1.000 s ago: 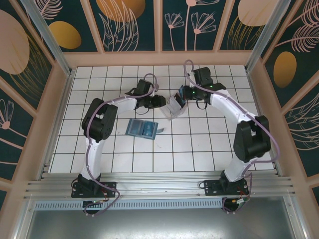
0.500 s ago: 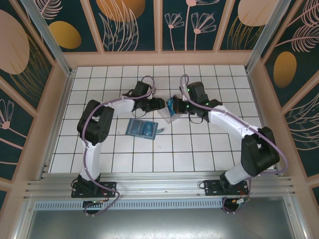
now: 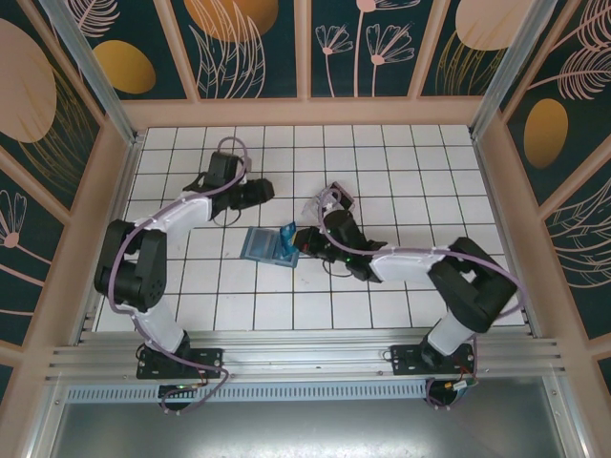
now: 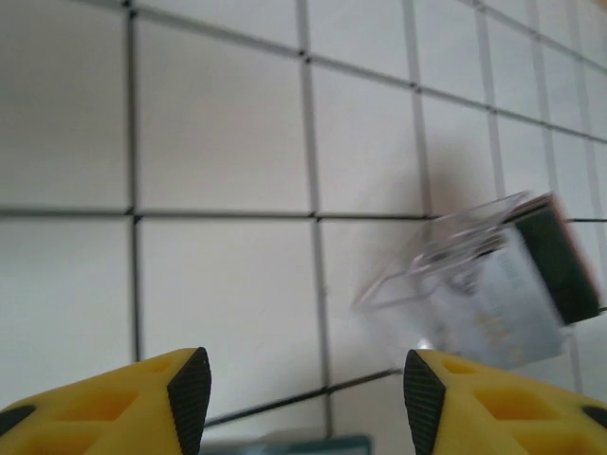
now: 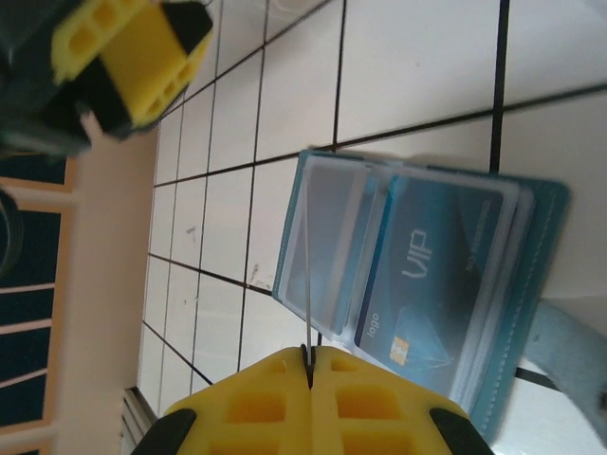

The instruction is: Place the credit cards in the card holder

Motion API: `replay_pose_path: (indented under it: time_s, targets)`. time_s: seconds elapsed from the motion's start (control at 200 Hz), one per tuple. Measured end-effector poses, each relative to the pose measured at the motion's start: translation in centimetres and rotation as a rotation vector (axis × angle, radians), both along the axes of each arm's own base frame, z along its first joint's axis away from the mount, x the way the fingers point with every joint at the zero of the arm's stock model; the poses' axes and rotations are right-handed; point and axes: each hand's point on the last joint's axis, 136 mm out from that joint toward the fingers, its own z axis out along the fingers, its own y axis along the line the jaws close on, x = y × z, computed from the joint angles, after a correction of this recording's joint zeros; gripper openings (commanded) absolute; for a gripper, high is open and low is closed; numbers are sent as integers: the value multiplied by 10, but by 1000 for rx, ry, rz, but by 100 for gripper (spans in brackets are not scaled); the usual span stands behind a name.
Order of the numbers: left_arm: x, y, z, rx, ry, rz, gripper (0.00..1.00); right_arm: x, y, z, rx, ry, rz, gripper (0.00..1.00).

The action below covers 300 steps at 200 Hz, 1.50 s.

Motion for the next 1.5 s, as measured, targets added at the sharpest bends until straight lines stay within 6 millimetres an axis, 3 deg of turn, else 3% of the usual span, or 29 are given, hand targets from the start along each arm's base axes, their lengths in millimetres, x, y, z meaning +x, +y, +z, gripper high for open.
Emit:
replay_pose_path:
  time_s: [0.215, 0.465, 0.736, 1.231, 1.501]
  targets:
    - [-52, 36, -52, 107, 110, 63, 55, 1, 18, -28, 49, 66, -54, 2]
    - [-71, 63, -72, 176, 139, 126, 51, 8, 17, -46, 60, 112, -115, 2]
    - [-89, 63, -88, 170, 172, 101, 28, 15, 27, -58, 68, 128, -115, 2]
    - [-90, 62, -91, 104, 131, 97, 19, 23, 44, -60, 89, 122, -94, 2]
    - [-99, 59, -91, 55, 110, 100, 15, 20, 65, -56, 75, 105, -75, 3]
